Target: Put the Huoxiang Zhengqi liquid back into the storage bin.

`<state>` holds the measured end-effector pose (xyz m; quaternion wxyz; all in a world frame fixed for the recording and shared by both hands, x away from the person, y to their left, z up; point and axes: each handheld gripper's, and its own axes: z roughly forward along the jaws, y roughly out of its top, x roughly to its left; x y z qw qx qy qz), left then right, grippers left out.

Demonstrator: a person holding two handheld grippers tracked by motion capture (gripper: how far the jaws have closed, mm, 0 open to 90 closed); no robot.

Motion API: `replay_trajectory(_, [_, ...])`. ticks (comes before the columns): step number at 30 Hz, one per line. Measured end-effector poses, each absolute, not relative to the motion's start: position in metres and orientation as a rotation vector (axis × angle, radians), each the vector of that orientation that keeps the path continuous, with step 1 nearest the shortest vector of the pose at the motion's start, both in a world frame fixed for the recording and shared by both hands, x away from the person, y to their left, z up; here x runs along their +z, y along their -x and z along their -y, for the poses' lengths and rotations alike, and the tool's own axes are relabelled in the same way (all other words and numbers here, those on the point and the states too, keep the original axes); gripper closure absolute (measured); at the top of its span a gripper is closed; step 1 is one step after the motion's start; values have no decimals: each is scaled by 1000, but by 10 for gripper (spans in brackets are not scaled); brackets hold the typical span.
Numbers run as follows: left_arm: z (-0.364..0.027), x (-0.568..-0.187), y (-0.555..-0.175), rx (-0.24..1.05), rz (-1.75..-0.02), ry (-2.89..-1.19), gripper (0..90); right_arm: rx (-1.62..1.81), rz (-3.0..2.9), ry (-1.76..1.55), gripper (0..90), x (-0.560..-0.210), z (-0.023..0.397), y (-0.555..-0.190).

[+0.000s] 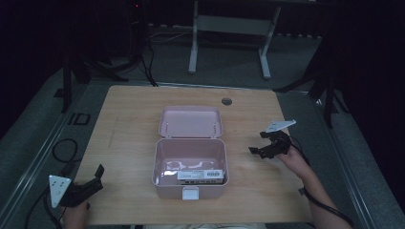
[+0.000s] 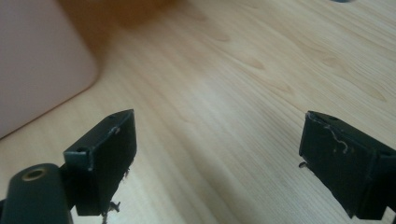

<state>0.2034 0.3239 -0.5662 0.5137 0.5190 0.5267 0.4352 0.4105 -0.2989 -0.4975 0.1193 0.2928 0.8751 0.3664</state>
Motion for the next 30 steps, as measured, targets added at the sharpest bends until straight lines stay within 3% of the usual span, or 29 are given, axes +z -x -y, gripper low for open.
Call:
replay_trajectory(18, [-324,-566,-203,1047,-1266,-1248,2,1088,-2134,-1141,109,-545,330,-400])
replay_trajectory(30, [-324,-566,-203,1045,-1264,-1247,2,1132,-1857,-1302,109,-542,349,-388])
